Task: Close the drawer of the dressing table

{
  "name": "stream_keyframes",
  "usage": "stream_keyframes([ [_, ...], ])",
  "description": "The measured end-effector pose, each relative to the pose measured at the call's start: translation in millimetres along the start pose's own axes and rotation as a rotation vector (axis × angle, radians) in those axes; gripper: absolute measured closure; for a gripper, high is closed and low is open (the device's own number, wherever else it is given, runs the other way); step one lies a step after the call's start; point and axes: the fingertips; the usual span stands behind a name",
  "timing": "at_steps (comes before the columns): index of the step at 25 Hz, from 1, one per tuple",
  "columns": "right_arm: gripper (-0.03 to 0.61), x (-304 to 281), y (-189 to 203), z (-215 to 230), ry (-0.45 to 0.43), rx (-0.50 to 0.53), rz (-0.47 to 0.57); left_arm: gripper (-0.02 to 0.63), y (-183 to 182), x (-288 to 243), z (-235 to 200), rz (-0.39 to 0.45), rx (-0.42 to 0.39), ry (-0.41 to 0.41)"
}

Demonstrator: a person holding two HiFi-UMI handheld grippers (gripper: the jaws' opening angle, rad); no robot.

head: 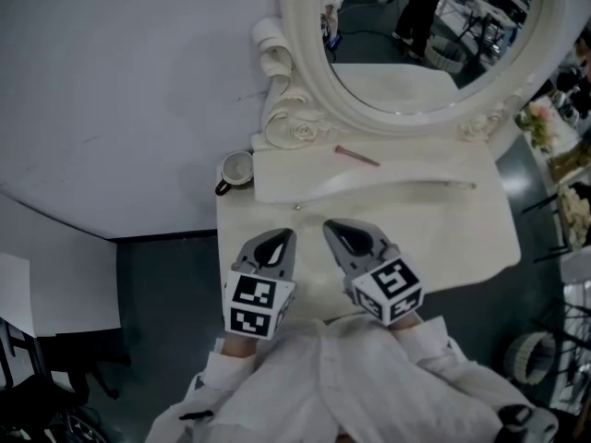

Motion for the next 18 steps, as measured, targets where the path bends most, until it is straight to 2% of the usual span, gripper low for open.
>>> stream_keyframes([
  [10, 0.571, -7, 12, -11, -0.036, -0.01, -0.04, 0.606, 5, -4, 1, -0.019, -0.001, 0.018],
  [18, 0.571, -6, 19, -6, -0.039, -0.067, -0.032, 0.606, 10, -6, 3, -0.028, 0.011, 0.032],
])
Point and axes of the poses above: the fingertips, and each gripper's own axes: x backward along the fingers, z to its right, y out of its underside, and after that the axes turned 6 degrees about -x, right-handed
